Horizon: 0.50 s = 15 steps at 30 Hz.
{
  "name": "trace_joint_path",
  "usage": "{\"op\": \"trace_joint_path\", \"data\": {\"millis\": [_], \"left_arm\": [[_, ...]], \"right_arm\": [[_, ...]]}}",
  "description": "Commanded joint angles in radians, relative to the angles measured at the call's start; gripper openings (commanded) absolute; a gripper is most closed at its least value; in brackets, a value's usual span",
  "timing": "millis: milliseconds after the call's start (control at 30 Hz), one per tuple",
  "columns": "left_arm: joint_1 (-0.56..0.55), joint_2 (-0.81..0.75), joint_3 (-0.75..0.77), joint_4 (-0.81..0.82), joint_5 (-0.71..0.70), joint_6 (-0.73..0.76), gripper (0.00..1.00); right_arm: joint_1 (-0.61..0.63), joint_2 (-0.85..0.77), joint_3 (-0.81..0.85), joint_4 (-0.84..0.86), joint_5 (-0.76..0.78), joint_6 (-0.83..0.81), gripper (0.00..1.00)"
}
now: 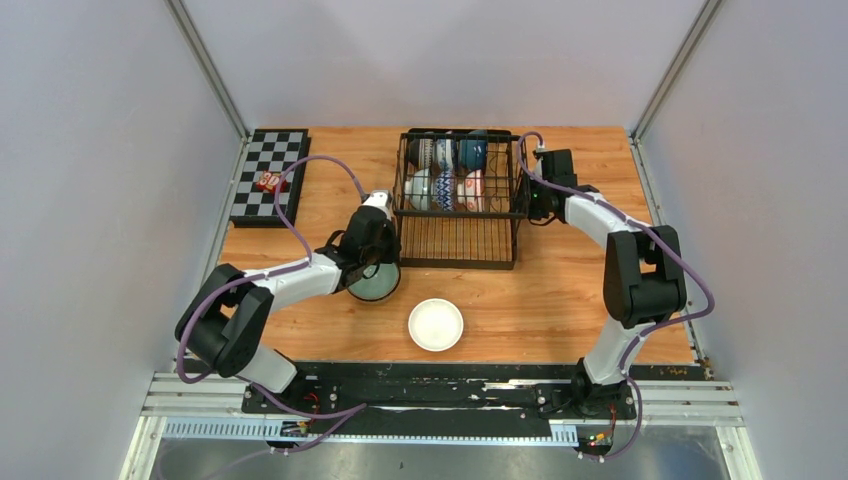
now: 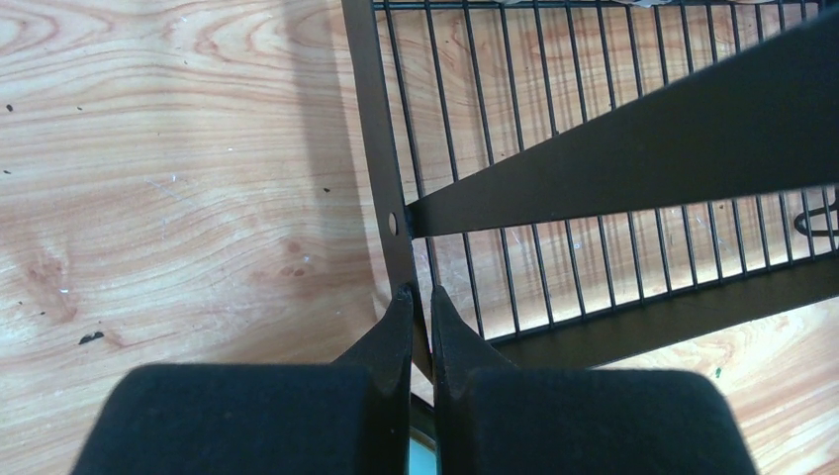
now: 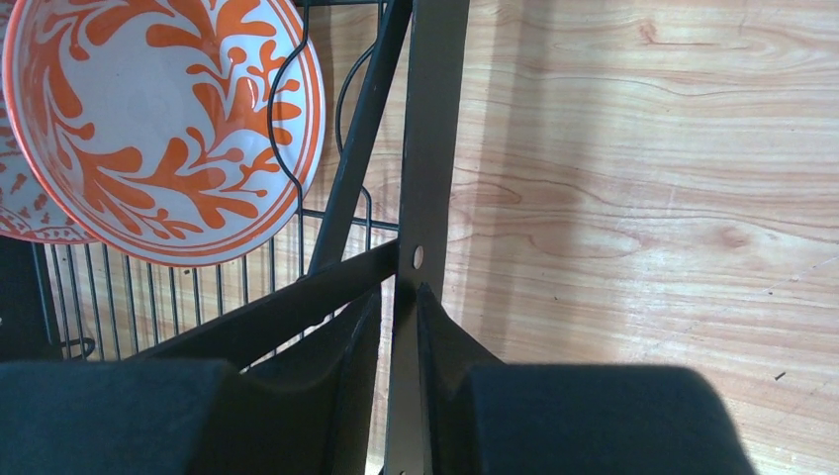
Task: Load the bowls into the dish rack
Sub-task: Adjust the dish rack at the center of the board.
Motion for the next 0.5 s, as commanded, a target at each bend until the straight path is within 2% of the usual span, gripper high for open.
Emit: {"op": "trace_joint_path", "data": {"millis": [0,167,467], "left_arm": [[-0.051,0.0,0.017,0.019,0.165,-0.03,0.0],[-0.051,0.003,0.032,0.024,0.158,-0.035,0.0],[-0.051,0.025,0.068,0.038,0.182,-0.052,0.0]], "right_arm": [[-0.021,-0.03,0.012,-0.034,-0.031,0.008,0.24],[-0.053,-0.128,-0.041,-0.037,0.012,0.027,0.33],[-0.129,-0.341,-0.179,-0.042,0.102,0.097,0.67]]}}
